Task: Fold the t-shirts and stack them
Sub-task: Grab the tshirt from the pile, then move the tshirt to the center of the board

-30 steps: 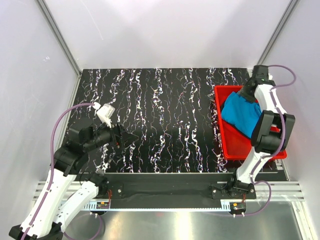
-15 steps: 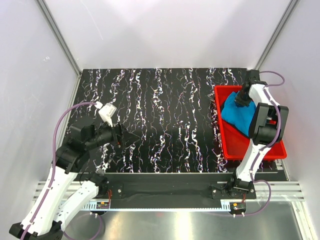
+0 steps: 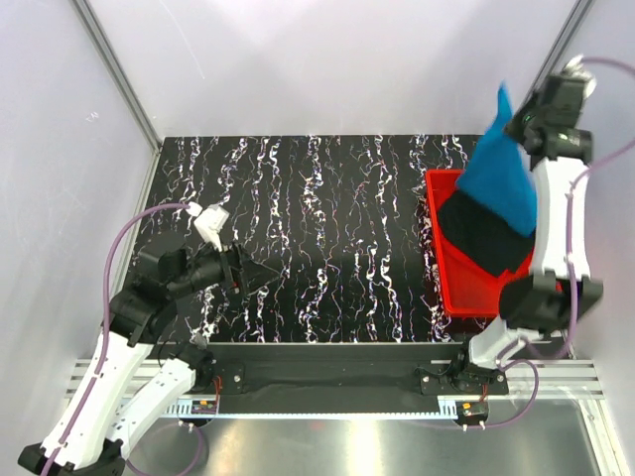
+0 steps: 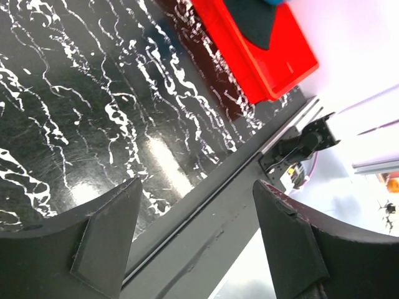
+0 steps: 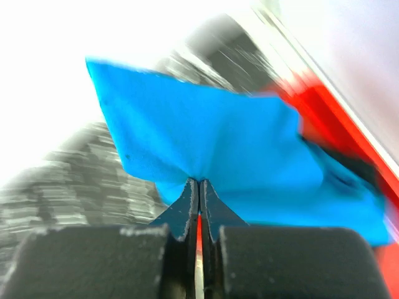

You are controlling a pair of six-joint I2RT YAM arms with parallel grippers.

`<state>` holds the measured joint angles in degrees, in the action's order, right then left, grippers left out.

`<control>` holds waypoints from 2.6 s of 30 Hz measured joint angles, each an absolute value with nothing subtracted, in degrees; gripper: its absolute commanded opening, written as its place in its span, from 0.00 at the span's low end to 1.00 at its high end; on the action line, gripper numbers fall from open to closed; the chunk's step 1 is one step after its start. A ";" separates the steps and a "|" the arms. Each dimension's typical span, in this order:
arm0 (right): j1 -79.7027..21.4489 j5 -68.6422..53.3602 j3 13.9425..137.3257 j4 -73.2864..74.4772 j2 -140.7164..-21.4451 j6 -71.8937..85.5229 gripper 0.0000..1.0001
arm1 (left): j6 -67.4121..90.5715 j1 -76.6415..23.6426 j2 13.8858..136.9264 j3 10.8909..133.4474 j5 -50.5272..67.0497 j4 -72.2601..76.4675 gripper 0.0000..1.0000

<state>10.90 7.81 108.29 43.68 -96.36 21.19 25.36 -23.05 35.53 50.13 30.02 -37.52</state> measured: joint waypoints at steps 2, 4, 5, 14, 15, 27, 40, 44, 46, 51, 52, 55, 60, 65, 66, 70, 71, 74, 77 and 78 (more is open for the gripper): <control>10.17 2.61 110.89 39.48 -91.11 22.63 0.00 | 26.46 -23.05 34.41 50.13 30.02 -37.21 0.77; 9.02 -4.62 112.22 32.40 -85.49 26.37 0.00 | 27.46 -23.05 33.26 50.13 29.98 -36.84 0.76; 8.60 -7.92 113.67 29.19 -83.70 28.45 0.00 | 27.99 -23.05 32.34 50.13 29.91 -36.62 0.77; -0.21 -33.52 137.05 8.03 -92.86 46.02 0.01 | 30.04 -23.05 26.22 54.35 23.49 -38.76 0.77; -1.21 -35.64 137.21 6.96 -94.02 47.16 0.01 | 30.04 -23.05 25.21 55.40 22.20 -39.24 0.77; -11.77 -42.04 115.66 23.09 -105.89 45.93 0.68 | 26.76 -23.05 19.90 63.59 11.53 -41.50 0.77; -39.66 -14.31 83.05 39.75 -99.72 28.82 0.29 | 27.55 -23.05 32.77 57.17 13.78 -43.66 0.67; -51.18 -12.08 81.43 38.00 -106.65 30.85 0.52 | 28.18 -23.05 30.96 57.17 13.47 -43.16 0.66; -54.00 -9.23 84.12 37.36 -111.96 31.48 0.59 | 28.58 -23.05 29.74 57.19 13.08 -43.20 0.66; -55.24 0.80 90.15 38.37 -120.57 33.91 0.50 | 29.02 -23.05 26.92 57.52 11.86 -44.03 0.66; -55.18 2.72 90.70 38.85 -121.01 34.50 0.50 | 29.04 -23.05 26.55 57.63 11.64 -44.25 0.66; -55.11 6.72 92.03 39.79 -121.62 35.62 0.49 | 29.06 -23.05 25.67 57.71 11.33 -44.58 0.66; -55.11 9.67 95.88 39.94 -124.53 36.42 0.00 | 29.04 -23.05 25.34 57.74 11.31 -44.60 0.66; -55.05 9.89 100.84 40.56 -125.64 34.06 0.00 | 29.02 -23.05 24.77 58.39 10.83 -45.60 0.66; -54.89 9.72 103.42 40.62 -125.62 32.69 0.00 | 29.02 -23.05 24.51 58.63 10.55 -45.93 0.66; -53.47 7.79 121.75 42.63 -125.12 26.87 0.00 | 28.99 -23.05 21.93 60.36 7.64 -47.16 0.66; -52.97 7.29 129.29 42.94 -125.12 25.04 0.00 | 28.99 -23.05 21.02 60.88 6.61 -47.16 0.66; -51.86 5.91 149.51 40.32 -123.44 20.91 0.00 | 28.97 -23.05 18.35 62.83 3.62 -47.13 0.66; -51.44 5.61 149.45 33.85 -110.37 17.52 0.00 | 28.97 -23.05 16.19 64.55 0.86 -47.09 0.66; -51.40 5.76 144.09 30.44 -103.55 16.60 0.00 | 28.97 -23.05 15.73 64.97 0.08 -47.07 0.66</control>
